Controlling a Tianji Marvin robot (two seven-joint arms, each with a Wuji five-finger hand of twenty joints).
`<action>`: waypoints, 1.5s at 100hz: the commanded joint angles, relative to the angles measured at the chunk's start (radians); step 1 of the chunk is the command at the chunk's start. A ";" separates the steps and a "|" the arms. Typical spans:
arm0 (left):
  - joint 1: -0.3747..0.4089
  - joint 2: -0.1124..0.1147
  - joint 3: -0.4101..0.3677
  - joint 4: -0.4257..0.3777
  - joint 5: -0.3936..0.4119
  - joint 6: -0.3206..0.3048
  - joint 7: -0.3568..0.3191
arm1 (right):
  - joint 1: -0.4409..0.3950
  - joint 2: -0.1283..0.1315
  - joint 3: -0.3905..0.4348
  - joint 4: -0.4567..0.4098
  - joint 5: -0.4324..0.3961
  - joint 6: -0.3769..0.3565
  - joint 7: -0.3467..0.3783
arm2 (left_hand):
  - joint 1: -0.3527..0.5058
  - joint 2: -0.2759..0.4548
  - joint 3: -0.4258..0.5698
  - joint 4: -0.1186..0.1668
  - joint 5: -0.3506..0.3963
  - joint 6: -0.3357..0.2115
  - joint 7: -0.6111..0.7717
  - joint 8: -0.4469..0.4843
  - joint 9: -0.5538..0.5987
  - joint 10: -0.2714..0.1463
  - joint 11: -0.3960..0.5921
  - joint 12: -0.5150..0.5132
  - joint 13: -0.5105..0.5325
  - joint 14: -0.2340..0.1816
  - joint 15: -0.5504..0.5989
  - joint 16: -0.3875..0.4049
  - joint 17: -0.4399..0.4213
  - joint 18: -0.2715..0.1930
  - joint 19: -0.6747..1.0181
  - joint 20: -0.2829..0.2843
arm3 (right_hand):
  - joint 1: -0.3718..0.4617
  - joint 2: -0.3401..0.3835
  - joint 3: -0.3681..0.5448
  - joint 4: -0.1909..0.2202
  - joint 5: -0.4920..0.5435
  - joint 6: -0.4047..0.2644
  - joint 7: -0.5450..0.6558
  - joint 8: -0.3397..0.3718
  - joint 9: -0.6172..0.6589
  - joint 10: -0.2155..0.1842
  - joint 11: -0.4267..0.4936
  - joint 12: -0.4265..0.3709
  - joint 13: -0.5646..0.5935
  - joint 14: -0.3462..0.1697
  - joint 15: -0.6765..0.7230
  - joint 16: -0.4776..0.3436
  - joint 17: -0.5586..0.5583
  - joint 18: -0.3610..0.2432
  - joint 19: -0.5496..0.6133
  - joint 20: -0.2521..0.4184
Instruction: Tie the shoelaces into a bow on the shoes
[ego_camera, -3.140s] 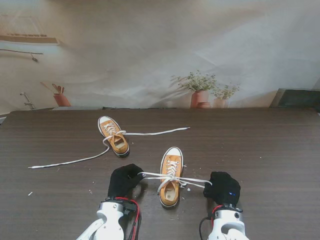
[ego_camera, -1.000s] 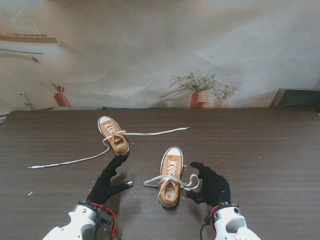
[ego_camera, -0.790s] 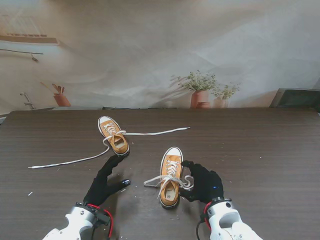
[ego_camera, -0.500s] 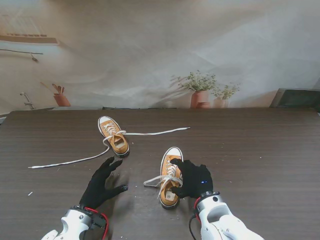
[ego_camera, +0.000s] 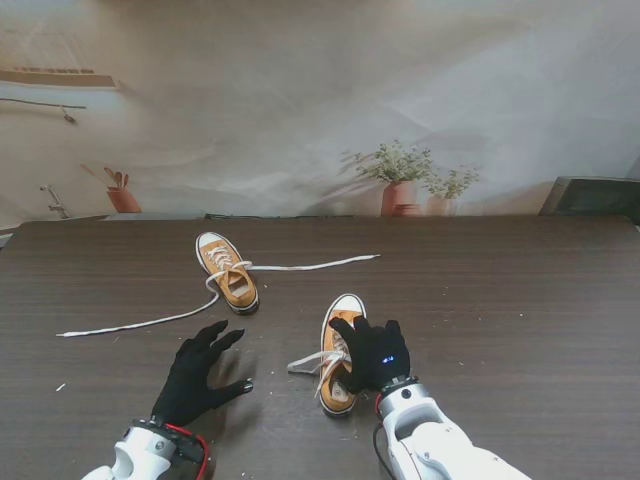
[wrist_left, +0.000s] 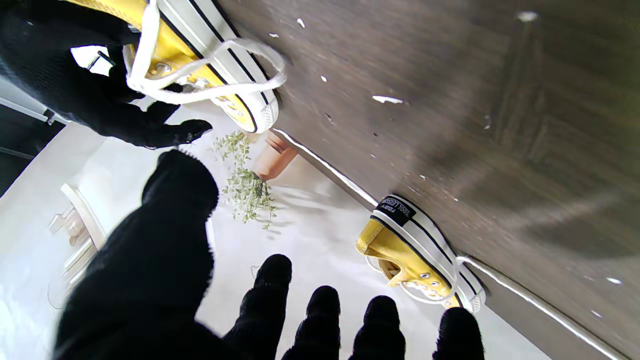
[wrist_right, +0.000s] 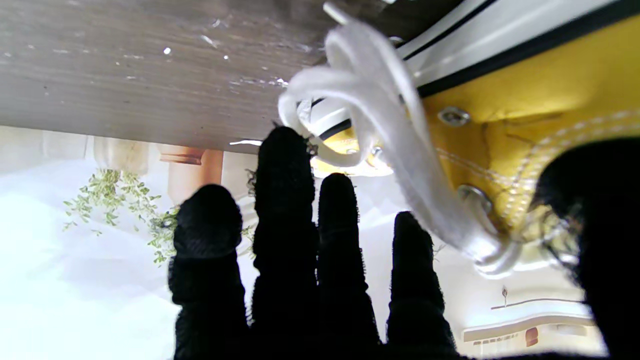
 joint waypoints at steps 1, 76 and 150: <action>0.007 0.002 0.004 -0.011 0.002 -0.001 -0.019 | 0.025 0.002 -0.001 0.016 -0.006 0.005 0.013 | -0.007 0.019 -0.002 0.019 0.026 -0.010 0.000 0.013 0.003 0.007 0.015 0.007 0.029 0.004 0.002 0.008 0.005 -0.014 0.004 0.019 | -0.003 0.002 -0.009 0.006 0.020 -0.035 0.014 -0.018 0.018 -0.003 0.004 0.000 0.037 0.006 -0.003 0.002 0.012 0.018 0.021 -0.008; 0.035 0.003 0.012 -0.046 0.062 0.040 0.030 | 0.058 -0.020 0.035 0.050 0.030 -0.044 -0.109 | -0.016 0.063 0.013 0.021 0.091 0.011 0.023 0.020 0.090 0.047 0.074 0.015 0.115 0.049 0.022 0.036 0.072 0.036 0.027 0.041 | 0.386 0.098 0.154 -0.082 0.613 -0.032 0.429 -0.079 0.677 -0.017 0.054 0.009 0.317 0.001 0.286 0.097 0.459 0.143 0.211 -0.134; 0.062 0.006 0.006 -0.072 0.110 -0.001 0.060 | 0.093 -0.005 0.306 0.109 -0.015 -0.306 -0.280 | -0.017 0.085 0.000 0.023 0.108 0.014 0.029 0.023 0.103 0.053 0.082 0.011 0.131 0.054 0.021 0.044 0.085 0.045 0.025 0.044 | 0.394 0.151 0.120 -0.092 0.629 -0.070 0.406 0.124 0.655 -0.050 0.112 0.073 0.318 -0.030 0.328 0.103 0.461 0.117 0.242 -0.141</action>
